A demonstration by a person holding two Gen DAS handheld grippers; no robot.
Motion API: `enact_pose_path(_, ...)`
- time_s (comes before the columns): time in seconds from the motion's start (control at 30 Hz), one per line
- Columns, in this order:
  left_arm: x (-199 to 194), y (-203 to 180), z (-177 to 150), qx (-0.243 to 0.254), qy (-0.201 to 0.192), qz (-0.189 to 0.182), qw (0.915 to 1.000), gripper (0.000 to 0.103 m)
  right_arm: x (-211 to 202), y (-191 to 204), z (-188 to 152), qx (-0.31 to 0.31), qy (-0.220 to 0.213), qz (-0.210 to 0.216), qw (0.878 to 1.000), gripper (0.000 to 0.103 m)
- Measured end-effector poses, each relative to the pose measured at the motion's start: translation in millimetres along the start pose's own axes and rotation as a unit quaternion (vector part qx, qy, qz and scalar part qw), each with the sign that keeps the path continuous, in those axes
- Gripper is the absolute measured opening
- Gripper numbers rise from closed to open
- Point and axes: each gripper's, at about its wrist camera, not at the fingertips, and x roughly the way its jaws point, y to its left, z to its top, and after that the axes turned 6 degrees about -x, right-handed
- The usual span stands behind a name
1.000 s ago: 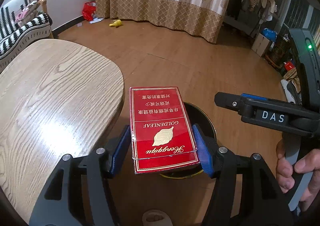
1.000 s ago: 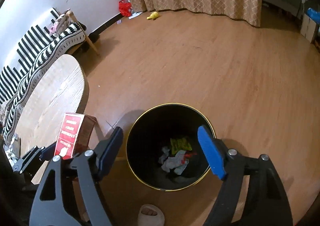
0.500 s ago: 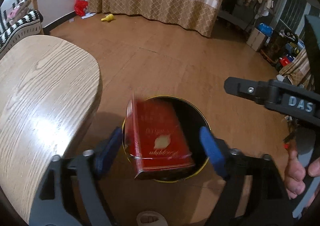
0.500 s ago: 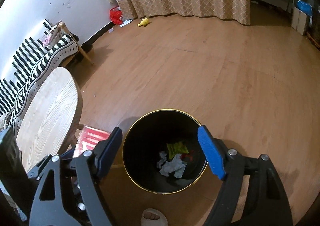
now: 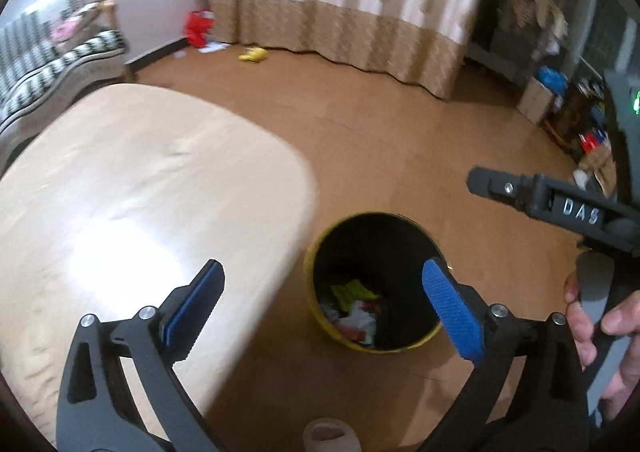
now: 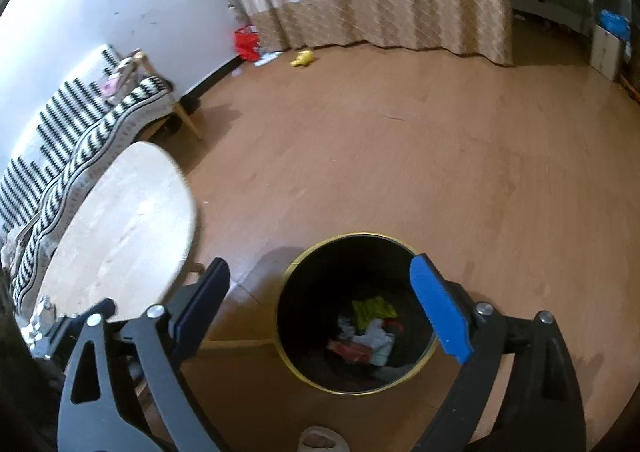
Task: Collect trash
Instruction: 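Carry box and ribbon to the bin and open both tools to drop them, then grasp the green snack wrapper with left tool while right tool grasps white paper box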
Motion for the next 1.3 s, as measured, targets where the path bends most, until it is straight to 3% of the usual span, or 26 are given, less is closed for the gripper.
enact_pose_path(0.2,-78,94,-14,-0.071,-0.036,0.087,0.993,0.096,-3,103,0,-0.083,0.002,0.067,0.994,0.094)
enact_pose_path(0.37,-149,173,-46,-0.147,-0.061,0.145,0.9766,0.096,-6,205,-16,-0.164,0.019,0.126,0.978,0.094)
enact_pose_path(0.57,-227,260,-101,-0.212,-0.083,0.222,0.9482,0.096,-19,328,-55,-0.265,0.032,0.18,0.947,0.094)
enact_pose_path(0.77,-293,348,-166,-0.288,-0.099,0.277,0.9112,0.096,-22,428,-104,-0.341,0.053,0.214,0.914,0.094)
enact_pose_path(0.87,-311,377,-196,-0.313,-0.097,0.289,0.8994,0.096,-19,465,-128,-0.369,0.063,0.228,0.899,0.094)
enact_pose_path(1.0,-321,408,-217,-0.337,-0.091,0.292,0.8904,0.096,-13,501,-152,-0.392,0.083,0.246,0.883,0.094)
enact_pose_path(1.3,-289,455,-215,-0.369,-0.073,0.284,0.8819,0.096,-5,536,-188,-0.431,0.108,0.248,0.861,0.094)
